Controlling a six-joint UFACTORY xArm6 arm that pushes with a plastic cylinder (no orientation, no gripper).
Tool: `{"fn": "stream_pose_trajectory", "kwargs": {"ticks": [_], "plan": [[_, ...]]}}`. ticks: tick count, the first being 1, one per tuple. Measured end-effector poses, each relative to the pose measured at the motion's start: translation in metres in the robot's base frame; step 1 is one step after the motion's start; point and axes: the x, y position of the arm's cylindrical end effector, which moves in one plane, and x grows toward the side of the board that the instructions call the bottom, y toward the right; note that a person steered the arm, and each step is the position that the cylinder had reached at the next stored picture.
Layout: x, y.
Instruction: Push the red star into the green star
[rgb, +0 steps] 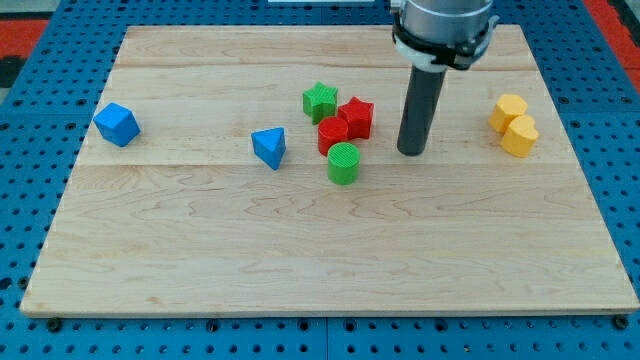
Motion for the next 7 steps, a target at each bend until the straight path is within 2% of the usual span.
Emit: {"fn": "stream_pose_trajectory", "kwargs": {"ticks": [5,7], "plan": [[-0.014,-0.028],[-0.024,-0.064]]}}
